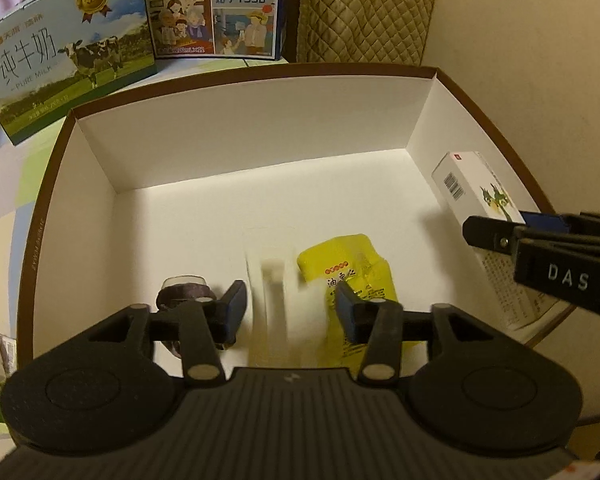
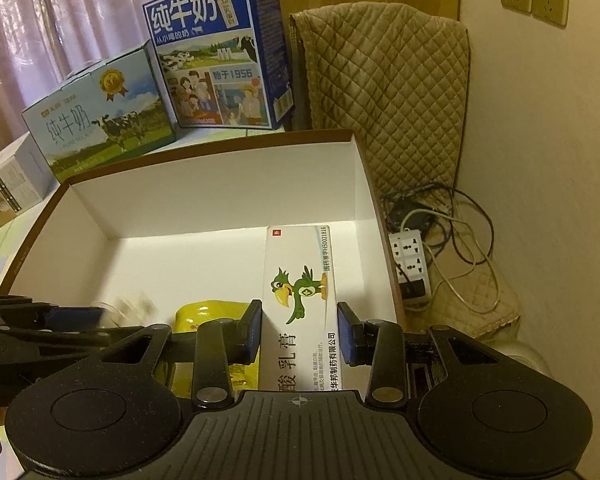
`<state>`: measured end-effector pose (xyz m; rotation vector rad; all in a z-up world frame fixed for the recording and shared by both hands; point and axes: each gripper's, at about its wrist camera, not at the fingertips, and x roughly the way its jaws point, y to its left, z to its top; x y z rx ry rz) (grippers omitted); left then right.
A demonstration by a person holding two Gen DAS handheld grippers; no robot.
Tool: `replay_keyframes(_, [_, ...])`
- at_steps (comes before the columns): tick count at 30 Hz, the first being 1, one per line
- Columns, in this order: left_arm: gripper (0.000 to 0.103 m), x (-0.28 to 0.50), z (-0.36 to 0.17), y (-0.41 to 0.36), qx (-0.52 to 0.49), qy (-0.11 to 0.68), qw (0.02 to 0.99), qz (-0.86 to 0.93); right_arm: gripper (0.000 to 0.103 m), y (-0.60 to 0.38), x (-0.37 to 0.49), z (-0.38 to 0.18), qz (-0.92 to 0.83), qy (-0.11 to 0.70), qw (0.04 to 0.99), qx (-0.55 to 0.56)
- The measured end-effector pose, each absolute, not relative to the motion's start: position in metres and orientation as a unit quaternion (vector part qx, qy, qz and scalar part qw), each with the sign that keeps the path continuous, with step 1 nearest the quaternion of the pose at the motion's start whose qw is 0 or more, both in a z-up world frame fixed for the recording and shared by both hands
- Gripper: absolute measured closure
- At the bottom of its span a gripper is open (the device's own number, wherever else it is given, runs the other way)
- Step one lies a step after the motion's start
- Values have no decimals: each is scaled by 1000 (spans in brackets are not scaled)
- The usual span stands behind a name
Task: Organize objects
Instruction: 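Carry the clip and ointment box over the brown box, then lower the clip and ointment box into the box and open both tools, then withdraw both tools from the box toward the remaining items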
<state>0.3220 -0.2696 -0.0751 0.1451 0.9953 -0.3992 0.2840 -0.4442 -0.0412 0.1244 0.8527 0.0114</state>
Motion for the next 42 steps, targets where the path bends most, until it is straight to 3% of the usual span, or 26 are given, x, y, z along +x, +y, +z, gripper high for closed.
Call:
replay_keyframes(4, [49, 325, -72, -263, 57, 477, 857, -185, 68, -445, 284, -41, 5, 414, 908, 58])
replay_keyframes(12, [26, 326, -58, -249, 53, 465, 865, -182, 68, -447, 284, -39, 5, 406, 912, 65])
replay_keyframes(16, [21, 323, -52, -244, 53, 459, 867, -186, 67, -450, 281, -31, 10, 400, 913, 79])
replay_keyframes(42, [12, 238, 19, -158, 0, 377, 905, -197, 40, -406, 170, 29, 77, 323, 936, 115])
